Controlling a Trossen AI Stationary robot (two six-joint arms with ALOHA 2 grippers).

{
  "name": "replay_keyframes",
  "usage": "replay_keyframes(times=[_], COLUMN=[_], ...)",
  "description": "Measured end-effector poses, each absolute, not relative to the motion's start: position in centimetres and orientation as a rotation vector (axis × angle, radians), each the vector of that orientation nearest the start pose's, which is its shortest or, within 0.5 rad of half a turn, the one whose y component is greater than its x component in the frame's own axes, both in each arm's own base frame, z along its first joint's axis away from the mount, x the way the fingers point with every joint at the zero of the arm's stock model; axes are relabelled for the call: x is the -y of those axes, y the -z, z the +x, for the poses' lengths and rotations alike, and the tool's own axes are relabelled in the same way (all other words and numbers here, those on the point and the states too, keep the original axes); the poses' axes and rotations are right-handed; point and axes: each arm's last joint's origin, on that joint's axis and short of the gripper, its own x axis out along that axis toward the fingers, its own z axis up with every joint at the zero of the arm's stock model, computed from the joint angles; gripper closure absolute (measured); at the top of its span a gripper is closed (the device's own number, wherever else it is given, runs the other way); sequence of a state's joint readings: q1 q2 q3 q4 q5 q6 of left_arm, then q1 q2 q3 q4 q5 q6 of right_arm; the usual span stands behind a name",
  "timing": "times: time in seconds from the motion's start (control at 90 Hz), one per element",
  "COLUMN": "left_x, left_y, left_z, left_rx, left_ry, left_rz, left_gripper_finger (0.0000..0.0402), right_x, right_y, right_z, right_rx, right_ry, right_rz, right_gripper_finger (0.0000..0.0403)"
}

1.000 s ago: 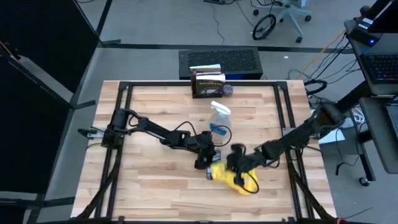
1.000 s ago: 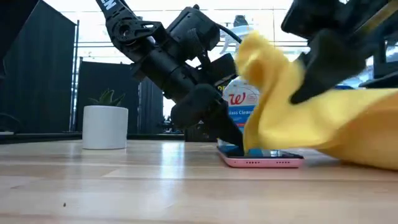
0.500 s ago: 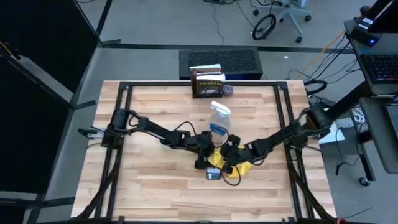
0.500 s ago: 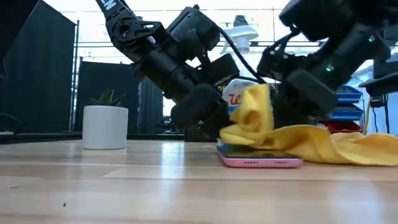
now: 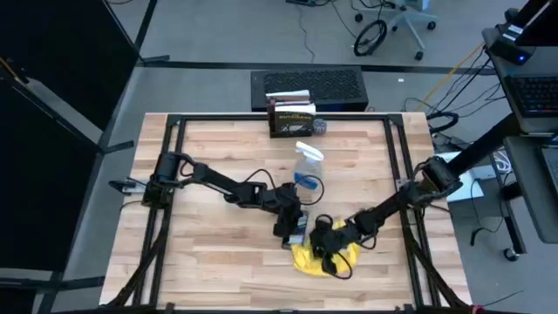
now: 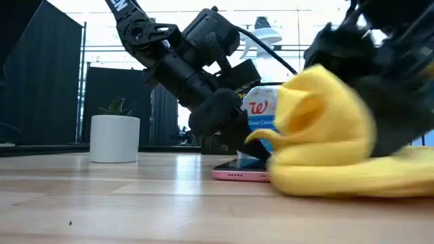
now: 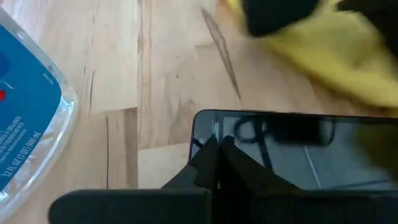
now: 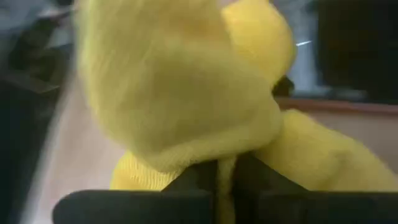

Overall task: Apply microfiber cloth
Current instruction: Wipe the front of the cellphone with a microfiber cloth

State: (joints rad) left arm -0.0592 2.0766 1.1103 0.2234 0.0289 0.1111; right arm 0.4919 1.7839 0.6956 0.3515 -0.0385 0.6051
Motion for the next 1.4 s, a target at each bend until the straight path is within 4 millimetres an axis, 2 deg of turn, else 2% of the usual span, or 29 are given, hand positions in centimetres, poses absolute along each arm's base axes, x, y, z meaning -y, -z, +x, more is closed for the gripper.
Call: replay_keyframes(times=[0.078, 0.156, 0.289, 0.4, 0.567, 0.733, 0.933, 1.122, 1.233, 1.4], left_x=[2.5, 2.5, 2.4, 2.4, 2.4, 2.4, 2.4, 2.4, 2.4, 2.4], left_y=[-10.2, -10.2, -10.2, -10.2, -10.2, -10.2, -10.2, -10.2, -10.2, -10.2], left_z=[40.7, 40.7, 40.8, 40.8, 40.8, 40.8, 40.8, 40.8, 40.7, 40.8], left_rx=[-0.736, -0.732, -0.729, -0.729, -0.729, -0.728, -0.729, -0.732, -0.733, -0.733], left_ry=[0.12, 0.117, 0.115, 0.111, 0.11, 0.112, 0.113, 0.112, 0.112, 0.112], left_rz=[0.118, 0.118, 0.118, 0.116, 0.116, 0.12, 0.12, 0.122, 0.123, 0.121], left_gripper_finger=[0.0402, 0.0402, 0.0402, 0.0402, 0.0402, 0.0402, 0.0402, 0.0401, 0.0402, 0.0402], right_x=[-14.9, -14.4, -12.6, -11.3, -10.6, -10.6, -9.7, -9.1, -9.8, -11.1], right_y=[-11.5, -13.3, -16.2, -17.2, -15.5, -11.9, -9.5, -7.3, -6.7, -6.8], right_z=[27.0, 26.6, 26.8, 27.8, 29.1, 29.7, 31.4, 31.9, 31.9, 31.6], right_rx=[-0.887, -0.855, -0.661, -0.525, -0.518, -0.606, -0.497, -0.472, -0.436, -0.424], right_ry=[-0.311, -0.287, -0.072, 0.062, 0.107, 0.138, 0.22, 0.304, 0.28, 0.23], right_rz=[0.358, 0.316, 0.215, 0.196, 0.155, 0.139, 0.198, 0.254, 0.262, 0.226], right_gripper_finger=[0.0401, 0.0401, 0.0401, 0.0401, 0.0401, 0.0401, 0.0401, 0.0401, 0.0401, 0.0401])
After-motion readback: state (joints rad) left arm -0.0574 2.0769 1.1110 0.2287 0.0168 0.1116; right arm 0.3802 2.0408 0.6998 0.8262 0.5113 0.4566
